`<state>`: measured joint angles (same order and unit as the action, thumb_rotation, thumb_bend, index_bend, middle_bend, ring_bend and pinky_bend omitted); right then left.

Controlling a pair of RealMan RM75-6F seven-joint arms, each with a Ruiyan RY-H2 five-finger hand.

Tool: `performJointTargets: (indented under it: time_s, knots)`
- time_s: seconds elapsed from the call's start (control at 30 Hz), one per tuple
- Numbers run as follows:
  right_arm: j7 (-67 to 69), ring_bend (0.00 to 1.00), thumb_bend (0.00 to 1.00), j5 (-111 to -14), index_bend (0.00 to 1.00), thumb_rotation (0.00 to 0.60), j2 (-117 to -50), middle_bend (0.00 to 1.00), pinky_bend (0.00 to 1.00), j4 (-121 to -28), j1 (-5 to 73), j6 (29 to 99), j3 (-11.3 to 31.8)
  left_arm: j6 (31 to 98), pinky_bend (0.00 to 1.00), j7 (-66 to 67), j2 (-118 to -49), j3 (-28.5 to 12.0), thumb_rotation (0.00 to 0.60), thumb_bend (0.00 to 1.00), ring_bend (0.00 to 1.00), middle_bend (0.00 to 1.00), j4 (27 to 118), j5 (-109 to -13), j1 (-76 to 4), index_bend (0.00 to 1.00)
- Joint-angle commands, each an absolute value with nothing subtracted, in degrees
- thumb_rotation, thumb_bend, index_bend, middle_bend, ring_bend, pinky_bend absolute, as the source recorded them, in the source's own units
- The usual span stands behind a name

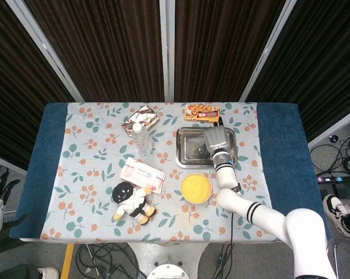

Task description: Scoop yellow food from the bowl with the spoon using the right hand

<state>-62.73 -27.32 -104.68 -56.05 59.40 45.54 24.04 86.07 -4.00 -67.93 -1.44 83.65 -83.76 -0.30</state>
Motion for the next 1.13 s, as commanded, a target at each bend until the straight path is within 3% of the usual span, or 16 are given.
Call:
performJointTargets:
  time_s: [0.03, 0.13, 0.3, 0.5, 0.8, 1.13]
  knots:
    - [-58.7, 0.16, 0.05, -28.3, 0.42, 0.600, -98.9, 0.35, 0.00, -63.3, 56.9, 47.7, 23.9, 86.3, 0.12, -4.3, -67.9, -1.5, 0.600, 0.00, 0.09, 0.11, 83.5, -84.0, -0.3, 0.22]
    - [-54.3, 0.18, 0.13, -31.9, 0.42, 0.600, -92.3, 0.35, 0.01, -72.1, 52.7, 50.6, 22.6, 86.0, 0.12, -4.7, -67.8, -1.7, 0.600, 0.00, 0.09, 0.11, 83.3, -84.1, -0.7, 0.22]
    - [-44.6, 0.19, 0.15, -41.2, 0.39, 0.600, -80.1, 0.33, 0.03, -88.4, 42.9, 56.0, 18.9, 85.5, 0.12, -4.7, -68.0, -2.1, 0.600, 0.00, 0.09, 0.11, 83.2, -84.6, -1.6, 0.22]
    - [-28.4, 0.11, 0.18, -58.3, 0.30, 0.600, -68.7, 0.24, 0.04, -99.7, 30.9, 62.5, 13.0, 84.2, 0.12, -4.1, -68.0, -2.4, 0.600, 0.00, 0.09, 0.11, 83.6, -84.8, -2.8, 0.22]
    - [-3.6, 0.02, 0.23, -80.8, 0.19, 0.600, -64.0, 0.17, 0.00, -97.2, 15.1, 78.9, 2.5, 83.2, 0.12, -2.1, -67.6, -2.9, 0.600, 0.00, 0.09, 0.11, 85.2, -84.5, -4.0, 0.22]
    - [6.0, 0.00, 0.23, -88.3, 0.19, 0.600, -64.9, 0.18, 0.00, -93.2, 6.9, 90.0, -0.7, 84.2, 0.12, 1.6, -68.4, -3.5, 0.600, 0.00, 0.09, 0.11, 86.9, -84.4, -4.6, 0.22]
